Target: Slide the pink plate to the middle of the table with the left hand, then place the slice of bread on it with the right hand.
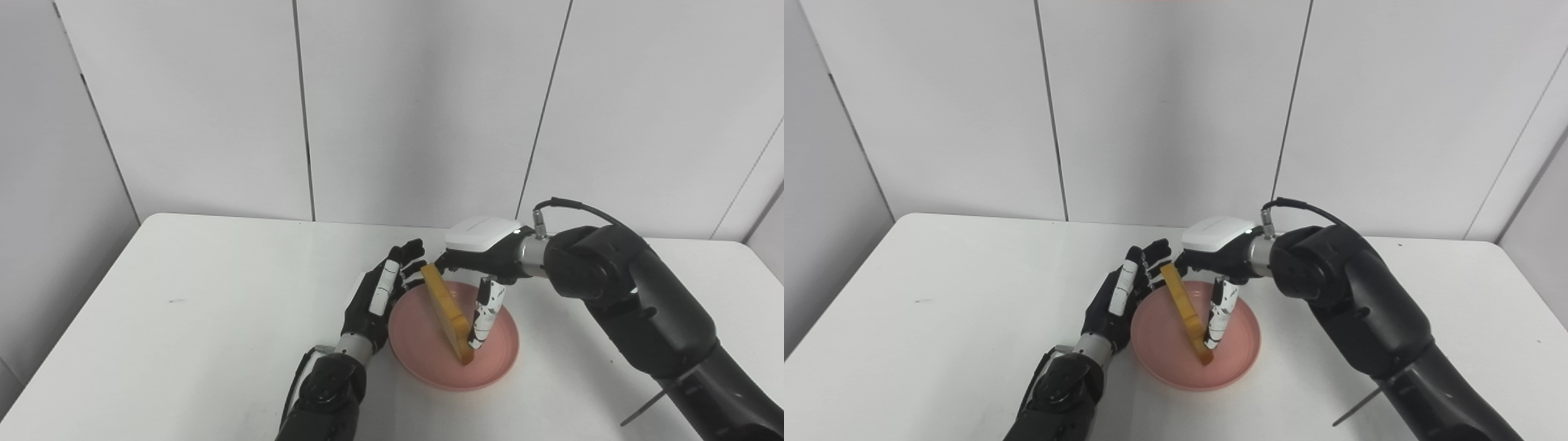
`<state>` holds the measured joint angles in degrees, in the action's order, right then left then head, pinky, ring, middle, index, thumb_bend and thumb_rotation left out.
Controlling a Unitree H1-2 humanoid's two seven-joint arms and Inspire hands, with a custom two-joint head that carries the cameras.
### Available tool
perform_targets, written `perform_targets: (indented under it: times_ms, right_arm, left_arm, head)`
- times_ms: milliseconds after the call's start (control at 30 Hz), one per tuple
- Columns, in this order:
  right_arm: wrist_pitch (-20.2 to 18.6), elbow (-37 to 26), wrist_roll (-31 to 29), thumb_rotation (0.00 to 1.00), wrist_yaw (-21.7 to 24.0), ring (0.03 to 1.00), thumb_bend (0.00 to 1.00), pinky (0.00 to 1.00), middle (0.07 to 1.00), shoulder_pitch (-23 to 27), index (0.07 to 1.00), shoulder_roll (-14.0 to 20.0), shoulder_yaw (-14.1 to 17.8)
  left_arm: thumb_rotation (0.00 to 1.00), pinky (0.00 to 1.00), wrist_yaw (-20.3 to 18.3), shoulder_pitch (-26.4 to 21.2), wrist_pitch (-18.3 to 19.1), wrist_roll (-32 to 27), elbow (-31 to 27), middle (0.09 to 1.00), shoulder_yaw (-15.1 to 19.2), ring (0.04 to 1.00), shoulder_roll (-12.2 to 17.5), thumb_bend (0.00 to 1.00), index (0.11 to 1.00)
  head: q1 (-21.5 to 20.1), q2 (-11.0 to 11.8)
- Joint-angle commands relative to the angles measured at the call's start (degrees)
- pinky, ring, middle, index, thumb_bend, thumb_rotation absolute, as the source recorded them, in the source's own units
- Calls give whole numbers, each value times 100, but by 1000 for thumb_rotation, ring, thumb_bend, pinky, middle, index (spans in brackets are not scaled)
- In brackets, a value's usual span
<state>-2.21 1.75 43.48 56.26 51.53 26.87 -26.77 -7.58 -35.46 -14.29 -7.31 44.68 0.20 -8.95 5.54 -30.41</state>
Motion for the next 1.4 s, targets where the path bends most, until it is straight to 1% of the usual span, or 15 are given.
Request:
perform_targets:
  times_ms: [0, 67, 167, 267, 333, 400, 500, 533, 600, 767, 933, 1100, 1267, 1367]
  right_arm:
    - [-153, -87, -19, 359, -40, 799, 1000, 697, 826, 310, 709, 136, 150]
    - [-176, -66, 6, 361, -37, 808, 1000, 715, 820, 298, 711, 153, 150]
    - [-186, -31, 76, 367, -73, 799, 1000, 704, 809, 281, 708, 167, 130]
    - [-71, 44, 123, 374, -181, 794, 1000, 699, 804, 259, 703, 189, 106]
    - [-25, 81, 186, 390, -229, 795, 1000, 713, 794, 251, 691, 203, 71]
    - [-25, 119, 256, 408, -225, 862, 1000, 851, 827, 252, 701, 206, 30]
    - [19, 164, 324, 419, -249, 914, 1000, 970, 866, 246, 730, 214, -5]
    - [35, 172, 338, 423, -257, 922, 1000, 988, 874, 245, 737, 217, -14]
    - [106, 235, 400, 448, -326, 938, 1000, 999, 885, 241, 757, 227, -47]
    - [133, 303, 608, 487, -378, 968, 1000, 1000, 927, 258, 787, 255, -144]
    - [43, 287, 762, 547, -301, 1000, 1000, 1000, 983, 273, 828, 253, -194]
    - [49, 322, 745, 585, -200, 1000, 1000, 1000, 1000, 294, 856, 252, -200]
    - [45, 280, 660, 608, -193, 1000, 1000, 1000, 1000, 283, 869, 278, -128]
    - [65, 242, 384, 617, -317, 1000, 1000, 1000, 1000, 209, 876, 301, 72]
  left_arm:
    - [896, 758, -39, 169, 95, 30, 128, 879, -10, 858, 93, 945, 790]
    - [892, 764, -52, 184, 132, 16, 87, 883, -8, 862, 92, 945, 792]
    - [893, 767, -60, 192, 172, 4, 51, 887, -2, 866, 85, 941, 794]
    - [892, 772, -93, 191, 197, -32, 38, 889, 12, 869, 74, 941, 798]
    - [890, 774, -101, 195, 202, -35, 28, 889, 11, 869, 71, 935, 799]
    - [893, 770, -98, 197, 190, -21, 33, 888, 10, 866, 75, 932, 798]
    - [902, 767, -96, 207, 179, -2, 28, 887, 8, 862, 82, 929, 796]
    - [904, 768, -97, 208, 178, -1, 26, 887, 7, 862, 83, 929, 797]
    - [904, 767, -106, 215, 186, -10, 17, 888, 11, 863, 83, 932, 796]
    - [905, 763, -106, 225, 160, 5, 23, 889, 2, 859, 85, 936, 797]
    - [903, 767, -122, 226, 150, -16, 39, 891, 14, 863, 82, 942, 795]
    - [901, 769, -129, 238, 170, -27, 16, 891, 19, 863, 74, 942, 795]
    - [901, 775, -123, 255, 210, -24, -34, 896, 21, 868, 67, 948, 801]
    - [903, 770, -134, 246, 171, -16, -8, 893, 19, 864, 78, 943, 796]
  head:
    - [2, -7]
    - [-4, -10]
    - [-10, -12]
    - [4, -24]
    - [3, -28]
    - [3, -31]
    - [3, -31]
    - [3, -31]
    - [3, -31]
    - [-4, -33]
    - [-10, -44]
    - [-12, -46]
    - [-9, -54]
    - [-8, -47]
